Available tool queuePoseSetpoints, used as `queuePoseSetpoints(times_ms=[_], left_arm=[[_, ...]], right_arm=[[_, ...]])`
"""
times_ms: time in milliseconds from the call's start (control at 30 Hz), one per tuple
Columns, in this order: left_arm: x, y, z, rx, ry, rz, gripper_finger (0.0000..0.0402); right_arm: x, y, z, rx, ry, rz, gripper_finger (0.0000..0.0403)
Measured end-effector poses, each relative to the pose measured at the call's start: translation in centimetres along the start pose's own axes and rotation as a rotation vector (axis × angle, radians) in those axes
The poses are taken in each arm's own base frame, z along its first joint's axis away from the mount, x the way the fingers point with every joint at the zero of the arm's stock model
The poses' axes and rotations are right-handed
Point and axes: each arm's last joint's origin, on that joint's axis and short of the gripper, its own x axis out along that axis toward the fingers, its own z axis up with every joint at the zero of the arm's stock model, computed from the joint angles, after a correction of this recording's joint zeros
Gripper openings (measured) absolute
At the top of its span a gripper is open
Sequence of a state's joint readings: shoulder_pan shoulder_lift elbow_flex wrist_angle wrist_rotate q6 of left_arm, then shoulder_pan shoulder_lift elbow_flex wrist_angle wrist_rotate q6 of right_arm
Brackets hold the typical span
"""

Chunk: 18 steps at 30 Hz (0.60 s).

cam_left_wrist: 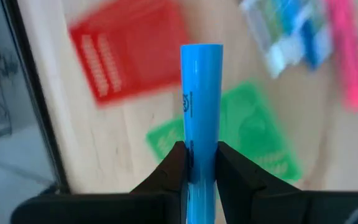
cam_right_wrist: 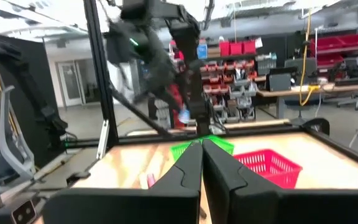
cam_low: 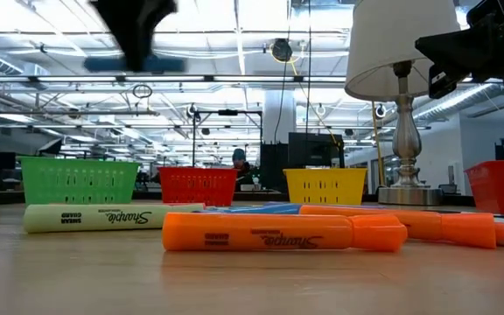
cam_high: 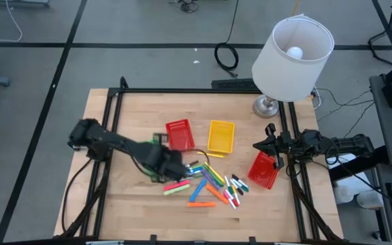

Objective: Pick & Place Markers
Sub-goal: Put the left large blue highlighter pen into the green bin

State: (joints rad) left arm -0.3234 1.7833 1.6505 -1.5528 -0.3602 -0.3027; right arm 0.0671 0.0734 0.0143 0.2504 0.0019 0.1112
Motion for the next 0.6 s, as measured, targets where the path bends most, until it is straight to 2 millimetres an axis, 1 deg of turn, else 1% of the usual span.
queuePoseSetpoints(times_ms=[67, 133, 233, 300, 367, 433, 500, 600], left_arm=[[0.7, 1.2, -1.3, 0.007, -0.001, -0.006, 0.0059], [1.3, 2.0, -3.2, 0.035, 0.01, -0.003, 0.0059], [2.3, 2.3, -5.9, 0.109, 0.042, -0.052, 0.0059], [2.7, 2.3, -7.1, 0.145, 0.032, -0.099, 0.0059], [3.2, 2.1, -7.3, 0.205, 0.017, -0.128, 0.0059], [3.5, 1.8, -7.0, 0.284, -0.014, -0.134, 0.0059], [4.0, 1.8, -6.2, 0.379, -0.049, -0.117, 0.0059], [5.1, 1.8, -5.0, 0.509, -0.047, -0.082, 0.0059]], right_arm=[[0.0, 0.0, -0.1, 0.0, 0.015, 0.0, 0.0], [0.0, 0.0, -0.1, 0.0, 0.007, 0.0, 0.0], [0.0, 0.0, -0.1, 0.0, 0.013, 0.0, 0.0], [0.0, 0.0, -0.1, -0.001, 0.01, -0.002, 0.0], [0.0, 0.0, -0.1, -0.003, 0.016, -0.003, 0.0], [0.0, 0.0, -0.1, -0.003, 0.011, -0.005, 0.0], [0.0, -0.1, -0.1, -0.004, 0.006, -0.025, 0.0], [0.0, -0.1, 0.1, -0.002, -0.008, -0.028, 0.0]])
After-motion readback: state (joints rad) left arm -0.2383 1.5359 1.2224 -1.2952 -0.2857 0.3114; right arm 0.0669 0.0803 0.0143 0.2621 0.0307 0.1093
